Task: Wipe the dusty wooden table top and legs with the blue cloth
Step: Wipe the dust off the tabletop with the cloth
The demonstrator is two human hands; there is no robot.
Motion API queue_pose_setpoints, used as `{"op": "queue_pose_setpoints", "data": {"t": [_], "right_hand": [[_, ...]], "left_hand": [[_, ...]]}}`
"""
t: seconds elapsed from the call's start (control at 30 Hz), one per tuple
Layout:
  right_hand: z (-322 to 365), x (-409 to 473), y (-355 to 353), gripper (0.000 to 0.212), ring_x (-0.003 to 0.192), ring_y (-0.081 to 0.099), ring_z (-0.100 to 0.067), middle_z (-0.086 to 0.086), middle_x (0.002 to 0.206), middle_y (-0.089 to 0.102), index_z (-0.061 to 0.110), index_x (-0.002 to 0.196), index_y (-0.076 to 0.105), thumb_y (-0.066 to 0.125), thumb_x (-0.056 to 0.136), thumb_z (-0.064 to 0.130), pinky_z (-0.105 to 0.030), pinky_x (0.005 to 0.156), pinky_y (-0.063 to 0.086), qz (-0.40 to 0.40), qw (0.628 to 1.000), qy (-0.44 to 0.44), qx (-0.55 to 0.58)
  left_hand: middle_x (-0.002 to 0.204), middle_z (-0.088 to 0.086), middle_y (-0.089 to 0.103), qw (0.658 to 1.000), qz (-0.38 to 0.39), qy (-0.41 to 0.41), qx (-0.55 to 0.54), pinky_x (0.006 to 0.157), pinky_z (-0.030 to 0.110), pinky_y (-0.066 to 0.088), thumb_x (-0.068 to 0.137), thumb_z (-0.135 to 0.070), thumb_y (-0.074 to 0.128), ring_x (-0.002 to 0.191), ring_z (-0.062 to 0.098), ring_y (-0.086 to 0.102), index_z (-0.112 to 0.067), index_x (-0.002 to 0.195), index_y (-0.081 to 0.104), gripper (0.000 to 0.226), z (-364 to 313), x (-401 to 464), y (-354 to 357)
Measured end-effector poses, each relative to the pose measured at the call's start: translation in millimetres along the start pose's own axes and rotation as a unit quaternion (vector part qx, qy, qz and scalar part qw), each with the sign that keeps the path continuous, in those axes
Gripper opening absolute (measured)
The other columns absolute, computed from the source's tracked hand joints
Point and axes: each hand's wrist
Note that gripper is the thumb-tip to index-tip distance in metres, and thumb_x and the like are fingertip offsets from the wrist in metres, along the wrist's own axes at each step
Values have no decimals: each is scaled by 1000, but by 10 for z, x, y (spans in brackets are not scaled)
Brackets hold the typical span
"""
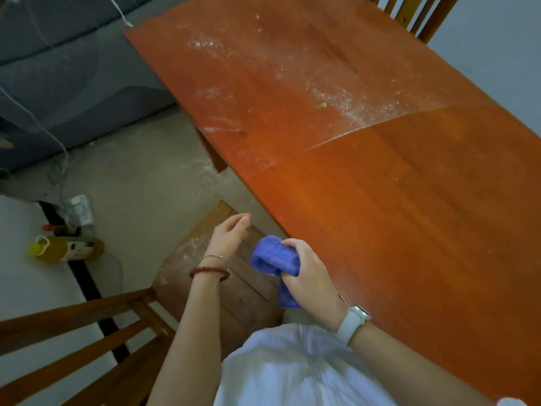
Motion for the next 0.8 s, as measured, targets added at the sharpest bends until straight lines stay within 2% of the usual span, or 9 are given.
{"op": "queue_pose_setpoints", "data": {"t": [0.07,0.13,0.27,0.37,0.43,0.5,0.6,0.7,0.8], "right_hand": [[-124,-268,-85,47,107,51,-12,-1,119,55,15,123,48,50,77,21,-11,87,31,-9,1000,9,-4],[-277,-552,-168,47,103,48,-9,1,116,52,13,124,48,50,78,20,-7,85,27,-20,1000,0,-12],[-699,-1142,-297,45,99,46,-7,3,108,50,9,117,52,51,74,20,-5,83,25,-52,998,-1,-17],[-976,-1625,-379,34,96,47,-8,2,109,53,13,114,52,57,80,14,-4,76,29,-57,997,41,-8],[-1077,-1890,-402,31,96,50,-10,4,107,54,14,112,53,58,82,9,-3,76,32,-48,998,48,7],[-1104,-2101,-393,24,94,55,-11,5,103,59,17,108,55,58,85,12,-9,76,36,-12,999,42,15],[-1108,-2352,-331,14,85,60,-15,4,94,65,20,101,58,55,88,16,-23,74,43,37,999,15,-10],[-1131,-2569,-189,15,87,62,-22,1,94,69,22,101,60,53,88,19,-34,73,46,63,993,-10,-100],[-1161,-2740,11,17,98,59,-18,3,98,67,27,101,60,55,86,24,-33,74,44,54,976,-40,-208]], "left_hand": [[110,5,59,1000,10,20,-7,79,22,44,94,-18,46,101,18,55,-10,116,58,26,-30,-213,197],[112,2,60,998,20,53,5,84,23,41,94,-21,46,103,14,55,-16,114,58,24,-6,-482,374],[107,-3,60,992,70,105,29,82,11,45,91,-15,52,95,3,56,-16,115,57,25,360,-1233,724],[112,7,63,986,143,83,23,94,29,48,84,-15,63,98,14,61,-18,110,57,27,853,-1832,966],[117,9,63,981,160,88,58,95,36,48,71,-33,71,103,19,62,-20,114,56,47,1112,-2128,1041],[116,7,63,986,125,90,65,91,35,50,63,-43,68,101,19,64,-28,113,57,53,1297,-2364,1079],[108,3,65,990,25,111,78,85,31,53,73,-25,67,93,18,65,-36,102,60,31,1500,-2654,1100],[93,0,66,987,-40,109,110,79,28,51,80,0,60,86,18,62,-27,90,63,29,1722,-2868,1004],[90,4,66,977,-66,96,179,77,16,46,78,4,59,82,16,60,-14,93,68,26,2014,-3095,781]]}}
Point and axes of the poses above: each hand's wrist, its own x-axis towards the middle knuckle, its own y-axis out of the palm, z = x × y
